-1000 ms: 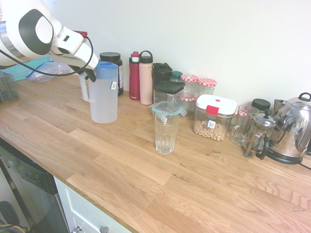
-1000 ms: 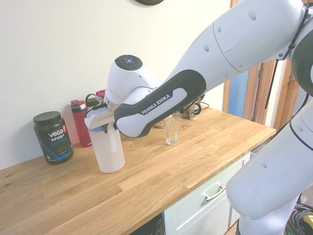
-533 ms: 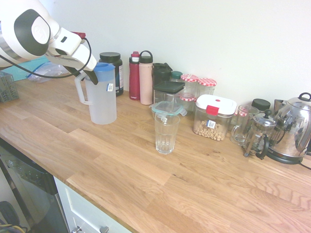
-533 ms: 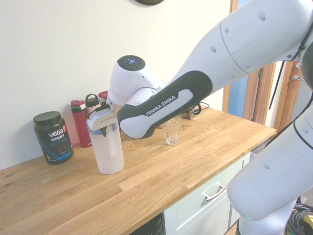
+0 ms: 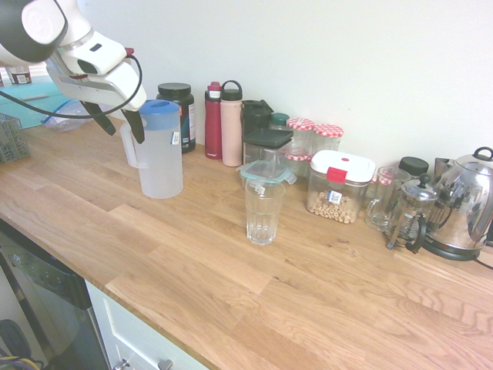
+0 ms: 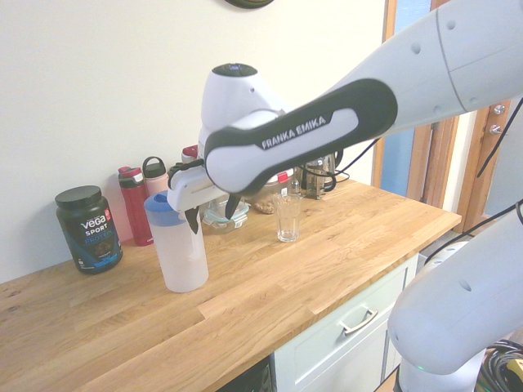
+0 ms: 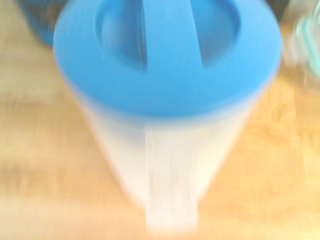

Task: Pour me some water

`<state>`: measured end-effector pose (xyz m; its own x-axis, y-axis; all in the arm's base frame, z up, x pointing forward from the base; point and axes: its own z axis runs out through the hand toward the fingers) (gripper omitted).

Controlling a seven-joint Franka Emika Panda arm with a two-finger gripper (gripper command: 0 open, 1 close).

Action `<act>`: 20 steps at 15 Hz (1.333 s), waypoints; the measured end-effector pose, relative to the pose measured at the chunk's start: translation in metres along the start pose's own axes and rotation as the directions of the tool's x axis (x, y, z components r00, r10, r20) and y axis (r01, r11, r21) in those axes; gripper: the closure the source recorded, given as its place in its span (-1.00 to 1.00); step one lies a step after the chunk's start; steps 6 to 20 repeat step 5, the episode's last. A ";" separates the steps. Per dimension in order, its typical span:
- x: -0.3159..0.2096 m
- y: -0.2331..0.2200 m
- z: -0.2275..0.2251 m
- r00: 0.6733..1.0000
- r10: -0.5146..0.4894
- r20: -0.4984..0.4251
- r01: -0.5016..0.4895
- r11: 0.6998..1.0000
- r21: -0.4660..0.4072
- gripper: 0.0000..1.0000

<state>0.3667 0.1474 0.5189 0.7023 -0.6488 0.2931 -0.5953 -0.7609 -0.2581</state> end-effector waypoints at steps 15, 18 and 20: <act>0.012 0.023 -0.025 0.957 -0.124 0.261 0.173 0.970 -0.171 -1.00; 0.012 0.023 -0.025 0.957 -0.124 0.261 0.173 0.970 -0.171 -1.00; 0.012 0.023 -0.025 0.957 -0.124 0.261 0.173 0.970 -0.171 -1.00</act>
